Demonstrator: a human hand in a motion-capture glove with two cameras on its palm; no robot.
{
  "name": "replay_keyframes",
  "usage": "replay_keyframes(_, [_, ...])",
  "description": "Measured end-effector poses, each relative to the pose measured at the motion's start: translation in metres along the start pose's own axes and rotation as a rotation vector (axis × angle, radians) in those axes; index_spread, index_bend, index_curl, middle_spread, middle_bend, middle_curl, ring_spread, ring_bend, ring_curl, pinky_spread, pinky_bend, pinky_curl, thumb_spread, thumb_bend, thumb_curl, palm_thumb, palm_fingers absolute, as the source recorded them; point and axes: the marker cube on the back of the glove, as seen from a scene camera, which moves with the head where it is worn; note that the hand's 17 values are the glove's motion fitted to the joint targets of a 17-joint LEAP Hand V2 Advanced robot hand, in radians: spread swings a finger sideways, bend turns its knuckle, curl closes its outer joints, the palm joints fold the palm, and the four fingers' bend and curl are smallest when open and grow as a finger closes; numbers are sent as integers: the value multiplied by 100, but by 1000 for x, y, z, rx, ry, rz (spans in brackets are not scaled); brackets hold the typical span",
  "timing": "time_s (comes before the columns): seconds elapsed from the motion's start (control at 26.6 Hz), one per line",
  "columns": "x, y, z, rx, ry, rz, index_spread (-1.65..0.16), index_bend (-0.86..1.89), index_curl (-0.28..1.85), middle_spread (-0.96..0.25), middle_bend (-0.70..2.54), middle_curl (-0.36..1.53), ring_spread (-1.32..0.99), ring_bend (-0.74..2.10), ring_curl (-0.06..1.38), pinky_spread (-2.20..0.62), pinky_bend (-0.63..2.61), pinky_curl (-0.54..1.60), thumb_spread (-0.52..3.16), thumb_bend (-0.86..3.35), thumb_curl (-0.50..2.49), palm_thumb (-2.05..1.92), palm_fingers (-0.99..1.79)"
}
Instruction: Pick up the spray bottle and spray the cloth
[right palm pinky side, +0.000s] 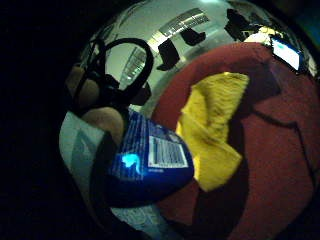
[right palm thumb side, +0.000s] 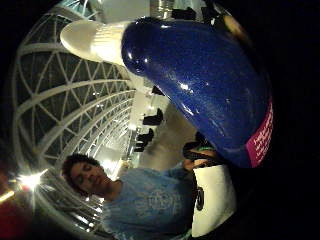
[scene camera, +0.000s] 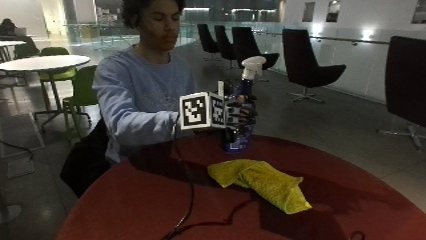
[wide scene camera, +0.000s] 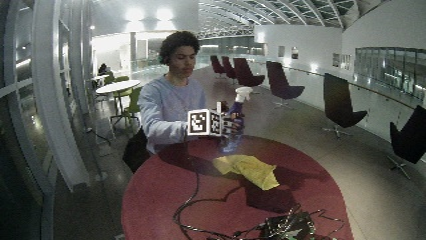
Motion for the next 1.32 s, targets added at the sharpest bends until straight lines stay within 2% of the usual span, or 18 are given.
replay_keyframes(0.3, [-1, -7, 105, 54, -98, -86, -32, 7, 15, -4, 26, 43, -4, 55, 37, 8, 47, 38, 78, -2, 71, 98, 91])
replay_keyframes(0.68, [6, -12, 172, -22, -76, -83, -33, 7, 15, -5, 26, 43, -5, 54, 37, 9, 45, 37, 80, -2, 70, 98, 88])
replay_keyframes(0.94, [14, -13, 192, -31, -64, -89, -33, 7, 15, -5, 27, 43, -4, 53, 36, 11, 44, 37, 83, -2, 70, 99, 84])
replay_keyframes(1.32, [14, -6, 187, -80, -41, -101, -35, 4, 13, -6, 26, 43, -5, 55, 37, 12, 47, 38, 89, -3, 65, 96, 76])
